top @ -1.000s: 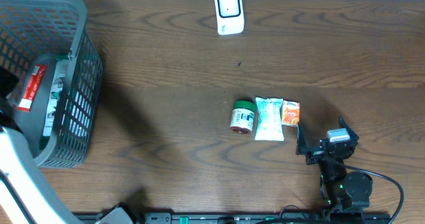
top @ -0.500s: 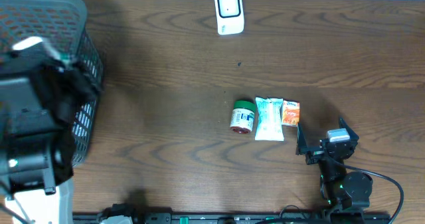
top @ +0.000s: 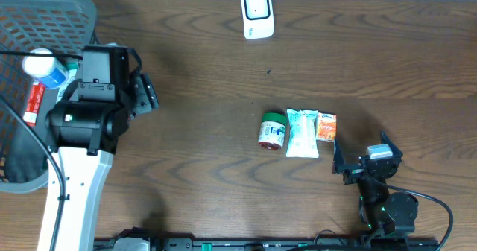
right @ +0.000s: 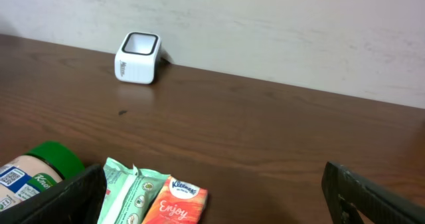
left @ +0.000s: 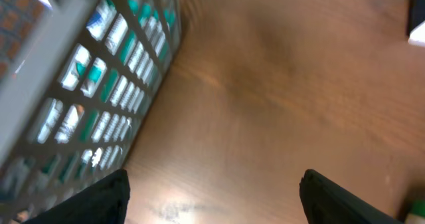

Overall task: Scan the item barcode
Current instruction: 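Close the left gripper on the cotton-swab tub inside the basket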

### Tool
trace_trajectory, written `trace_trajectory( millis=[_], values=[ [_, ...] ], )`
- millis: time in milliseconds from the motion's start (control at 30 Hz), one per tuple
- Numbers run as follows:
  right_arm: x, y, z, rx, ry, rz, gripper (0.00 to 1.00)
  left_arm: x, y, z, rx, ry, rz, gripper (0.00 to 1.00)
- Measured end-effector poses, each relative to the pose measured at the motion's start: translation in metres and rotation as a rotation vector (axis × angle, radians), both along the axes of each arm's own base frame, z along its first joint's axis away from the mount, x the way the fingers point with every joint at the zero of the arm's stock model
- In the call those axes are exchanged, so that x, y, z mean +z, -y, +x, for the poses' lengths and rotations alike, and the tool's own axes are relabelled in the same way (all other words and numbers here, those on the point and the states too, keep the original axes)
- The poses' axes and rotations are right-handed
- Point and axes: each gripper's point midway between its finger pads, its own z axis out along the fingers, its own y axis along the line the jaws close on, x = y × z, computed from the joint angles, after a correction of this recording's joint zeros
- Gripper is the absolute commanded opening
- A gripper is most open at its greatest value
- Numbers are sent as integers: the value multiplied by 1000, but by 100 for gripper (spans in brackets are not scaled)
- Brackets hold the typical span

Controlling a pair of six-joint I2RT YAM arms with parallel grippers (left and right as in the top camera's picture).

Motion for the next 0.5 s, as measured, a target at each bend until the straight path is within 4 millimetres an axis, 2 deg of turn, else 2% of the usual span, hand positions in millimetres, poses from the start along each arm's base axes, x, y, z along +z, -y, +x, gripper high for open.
trace_trajectory(
  millis=[100, 200, 333, 400, 500],
  values=[
    [0, 0, 0, 0, 0, 0, 99, 19, -12, 13, 48, 87, 2, 86],
    [0, 0, 0, 0, 0, 0, 99, 51, -30, 26, 109, 217, 3, 87],
    [0, 0, 0, 0, 0, 0, 99, 92, -60, 31, 195, 374, 17, 87],
    [0, 0, 0, 0, 0, 0, 99, 105, -80, 31, 254, 429, 30, 87],
    [0, 0, 0, 0, 0, 0, 99, 112, -111, 31, 341, 473, 46, 88]
  ],
)
